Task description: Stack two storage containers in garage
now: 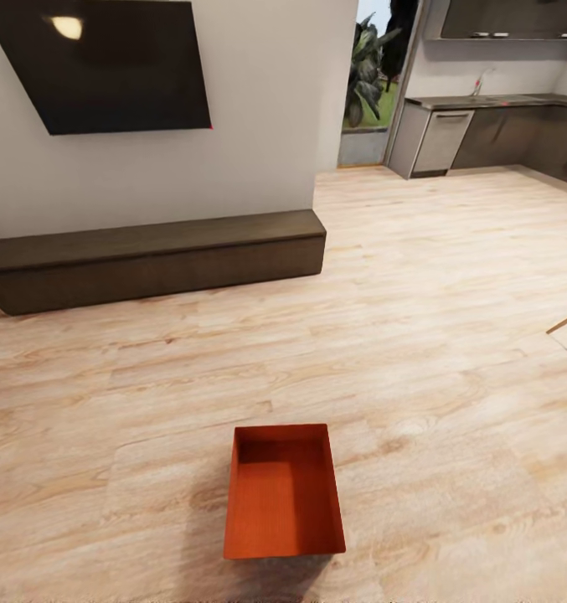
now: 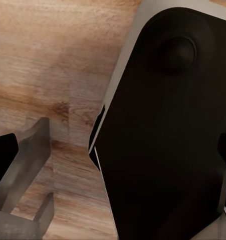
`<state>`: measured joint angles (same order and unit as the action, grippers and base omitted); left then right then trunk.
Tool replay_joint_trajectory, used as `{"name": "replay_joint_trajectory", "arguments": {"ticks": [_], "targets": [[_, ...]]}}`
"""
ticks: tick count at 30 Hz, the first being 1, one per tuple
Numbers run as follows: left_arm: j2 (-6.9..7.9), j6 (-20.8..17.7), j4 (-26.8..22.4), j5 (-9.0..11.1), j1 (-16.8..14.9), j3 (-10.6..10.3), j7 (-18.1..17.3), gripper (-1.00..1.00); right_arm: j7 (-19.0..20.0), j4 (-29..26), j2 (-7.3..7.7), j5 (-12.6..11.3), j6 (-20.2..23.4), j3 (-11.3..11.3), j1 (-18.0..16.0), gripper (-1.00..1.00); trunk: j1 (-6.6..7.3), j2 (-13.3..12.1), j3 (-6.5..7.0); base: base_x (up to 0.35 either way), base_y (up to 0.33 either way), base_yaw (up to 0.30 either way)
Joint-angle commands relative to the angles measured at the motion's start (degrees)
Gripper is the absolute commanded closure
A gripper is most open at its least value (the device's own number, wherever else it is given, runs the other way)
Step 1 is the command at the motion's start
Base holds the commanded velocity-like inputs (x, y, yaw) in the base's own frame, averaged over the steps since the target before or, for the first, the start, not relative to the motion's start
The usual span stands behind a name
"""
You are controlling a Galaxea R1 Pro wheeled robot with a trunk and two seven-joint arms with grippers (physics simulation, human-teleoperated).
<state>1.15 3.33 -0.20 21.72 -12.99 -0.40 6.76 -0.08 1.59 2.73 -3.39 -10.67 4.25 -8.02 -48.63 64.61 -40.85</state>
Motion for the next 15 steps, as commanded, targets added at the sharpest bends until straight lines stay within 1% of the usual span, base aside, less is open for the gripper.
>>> {"name": "replay_joint_trajectory", "arguments": {"ticks": [1,7,15], "targets": [[-0.01,0.2,0.0,0.3,0.0,-0.1,0.1,-1.0,0.0,0.2,0.0,-0.3,-0.3,0.4,-0.1,-1.0,0.0,0.0,-0.13,0.0,0.0,0.0],[-0.01,0.1,0.0,0.3,0.0,-0.1,0.1,-1.0,0.0,0.2,0.03,-0.4,-0.5,0.4,-0.1,-1.0,0.0,0.0,-0.62,0.0,0.0,0.0],[-0.01,0.2,0.0,0.2,0.0,-0.1,0.1,-1.0,0.0,0.2,0.0,-0.3,-0.1,0.3,-0.1,-1.0,0.0,0.0,-0.71,0.0,0.0,0.0]]}}
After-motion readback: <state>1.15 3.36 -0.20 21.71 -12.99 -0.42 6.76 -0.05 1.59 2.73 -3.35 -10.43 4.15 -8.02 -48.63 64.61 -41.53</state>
